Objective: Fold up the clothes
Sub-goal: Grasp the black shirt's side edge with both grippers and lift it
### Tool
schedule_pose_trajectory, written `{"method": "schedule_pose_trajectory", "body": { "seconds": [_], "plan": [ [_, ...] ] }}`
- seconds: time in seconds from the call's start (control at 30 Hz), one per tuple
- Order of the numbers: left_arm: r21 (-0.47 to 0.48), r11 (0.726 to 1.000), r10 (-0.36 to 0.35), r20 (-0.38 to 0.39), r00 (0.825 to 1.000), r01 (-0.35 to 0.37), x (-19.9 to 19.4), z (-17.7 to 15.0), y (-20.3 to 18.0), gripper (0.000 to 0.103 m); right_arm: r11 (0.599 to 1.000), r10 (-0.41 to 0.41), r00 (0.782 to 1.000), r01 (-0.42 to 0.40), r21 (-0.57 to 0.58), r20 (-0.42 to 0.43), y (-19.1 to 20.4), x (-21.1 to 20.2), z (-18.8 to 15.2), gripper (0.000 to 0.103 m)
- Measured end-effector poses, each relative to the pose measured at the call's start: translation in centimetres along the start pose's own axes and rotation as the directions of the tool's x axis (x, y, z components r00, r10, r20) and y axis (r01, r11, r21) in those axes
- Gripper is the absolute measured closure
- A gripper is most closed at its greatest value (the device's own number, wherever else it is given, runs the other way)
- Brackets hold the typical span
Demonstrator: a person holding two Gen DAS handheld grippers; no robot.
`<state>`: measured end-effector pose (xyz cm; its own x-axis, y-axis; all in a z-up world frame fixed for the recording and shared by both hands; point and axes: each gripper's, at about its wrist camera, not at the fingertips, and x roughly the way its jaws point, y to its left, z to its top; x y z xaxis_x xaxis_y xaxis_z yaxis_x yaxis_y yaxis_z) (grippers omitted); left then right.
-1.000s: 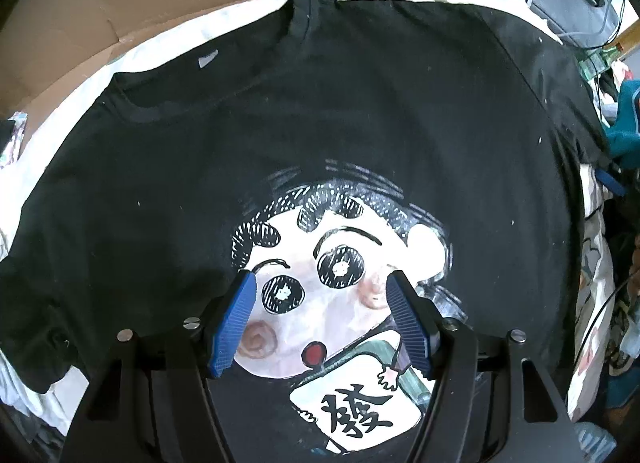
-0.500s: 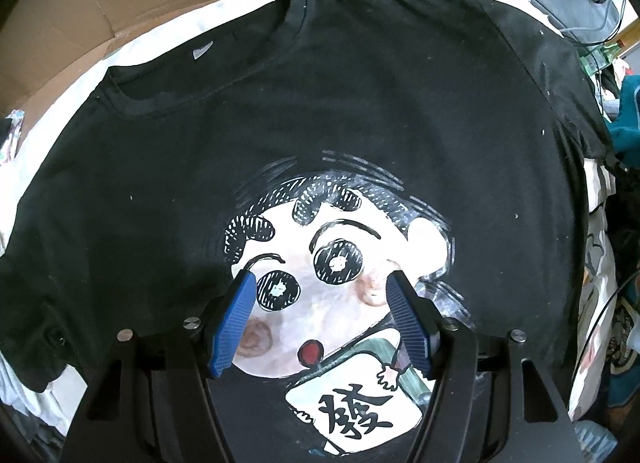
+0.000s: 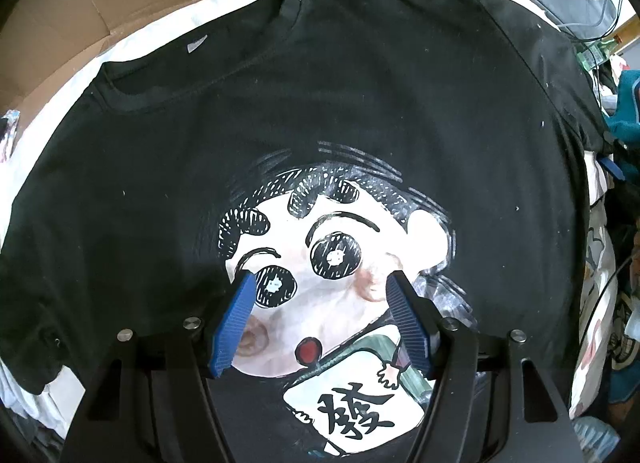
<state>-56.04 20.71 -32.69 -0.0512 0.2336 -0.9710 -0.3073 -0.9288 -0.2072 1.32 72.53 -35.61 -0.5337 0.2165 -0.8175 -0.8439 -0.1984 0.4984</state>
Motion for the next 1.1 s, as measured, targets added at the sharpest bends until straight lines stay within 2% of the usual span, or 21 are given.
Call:
{"method": "schedule_pose_trajectory", "body": {
  "seconds": [0.07,0.1,0.13,0.2,0.37,0.57,0.67,0.77,0.83,0.93,1.1],
  "plan": [
    [0.008,1.000,0.002,-0.001,1.000,-0.002,0.0,-0.1,-0.3,0.035,1.000,-0.018,1.000,0.018,0.000,0.017,0.2,-0.1,0.1,0.063],
    [0.009,1.000,0.002,-0.001,1.000,-0.002,0.0,-0.1,-0.4,0.035,1.000,-0.028,0.999,0.028,0.000,0.026,0.4,-0.2,0.2,0.068],
    [0.010,1.000,0.002,-0.001,1.000,-0.002,0.0,-0.1,-0.5,0.035,0.999,-0.042,0.999,0.042,-0.007,0.029,0.6,-0.2,0.3,0.080],
    [0.021,1.000,0.002,-0.003,1.000,-0.002,0.1,-0.2,-0.8,0.035,0.997,-0.068,0.997,0.069,-0.028,0.028,0.9,-0.3,0.3,0.094],
    [0.040,0.999,0.000,-0.005,1.000,0.001,0.2,-0.3,-1.6,0.035,0.993,-0.089,0.995,0.092,-0.075,0.049,1.7,-0.8,0.4,0.094],
    [0.056,0.998,-0.005,-0.007,1.000,0.006,0.4,-0.6,-2.6,0.035,0.997,-0.075,0.997,0.075,-0.033,0.020,0.6,0.4,0.7,0.091],
    [0.102,0.995,-0.020,-0.004,1.000,0.020,0.4,-0.6,-3.9,0.035,0.996,-0.078,0.997,0.078,-0.035,0.019,0.6,0.3,0.7,0.091],
    [0.175,0.984,-0.039,-0.005,0.999,0.039,0.4,-0.4,-6.0,0.035,0.993,-0.090,0.996,0.091,-0.070,0.026,1.3,0.0,0.7,0.091],
    [0.224,0.974,-0.047,0.000,0.999,0.046,0.3,-0.1,-7.6,0.035,0.991,-0.089,0.995,0.093,-0.097,0.041,2.0,-0.4,0.8,0.094],
    [0.306,0.950,-0.063,0.015,0.998,0.056,-0.1,0.4,-10.2,0.035,0.986,-0.083,0.995,0.091,-0.136,0.058,3.0,-1.1,1.0,0.096],
    [0.373,0.922,-0.126,0.037,0.991,0.103,-0.8,1.5,-14.0,0.035,0.978,-0.056,0.995,0.071,-0.197,0.080,5.2,-1.7,1.6,0.097]
  ]
}}
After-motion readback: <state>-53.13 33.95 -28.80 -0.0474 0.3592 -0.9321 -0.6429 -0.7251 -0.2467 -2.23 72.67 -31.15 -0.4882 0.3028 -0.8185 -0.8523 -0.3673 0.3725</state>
